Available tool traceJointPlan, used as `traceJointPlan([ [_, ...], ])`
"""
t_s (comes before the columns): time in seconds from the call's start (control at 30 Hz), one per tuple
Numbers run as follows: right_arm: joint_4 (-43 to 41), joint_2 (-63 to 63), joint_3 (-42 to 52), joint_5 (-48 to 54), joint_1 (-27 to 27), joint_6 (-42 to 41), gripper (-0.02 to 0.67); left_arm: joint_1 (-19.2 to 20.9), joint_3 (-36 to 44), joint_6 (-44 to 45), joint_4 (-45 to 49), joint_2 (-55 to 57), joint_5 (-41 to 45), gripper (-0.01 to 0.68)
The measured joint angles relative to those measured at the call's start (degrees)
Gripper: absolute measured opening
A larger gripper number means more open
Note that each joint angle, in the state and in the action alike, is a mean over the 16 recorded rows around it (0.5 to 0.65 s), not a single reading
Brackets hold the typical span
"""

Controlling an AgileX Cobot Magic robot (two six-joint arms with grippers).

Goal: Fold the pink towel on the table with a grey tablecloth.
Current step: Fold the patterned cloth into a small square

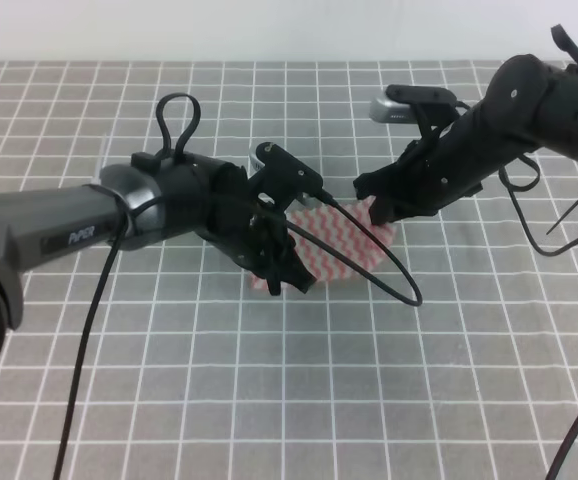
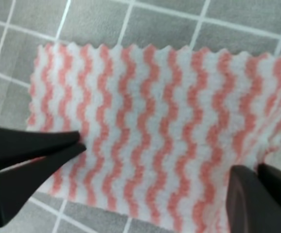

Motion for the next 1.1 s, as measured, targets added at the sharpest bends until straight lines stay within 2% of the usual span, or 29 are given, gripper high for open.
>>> traceJointPlan([
  [0.3,3.4,0.0,-0.5,1.5,1.2,-3.5,-0.015,1.5,0.0,-0.1,0.6,-7.9,2.6,0.0],
  [0.67,13.9,0.1,-0.5,1.7,2.9,-9.3,-0.015,3.5,1.2,-0.4,0.2,-22.4,7.9,0.0],
  [1.1,20.4,2.5,-0.5,-2.8,8.4,-11.4,-0.015,3.7,2.7,-0.6,-0.4,-30.4,15.2,0.0],
])
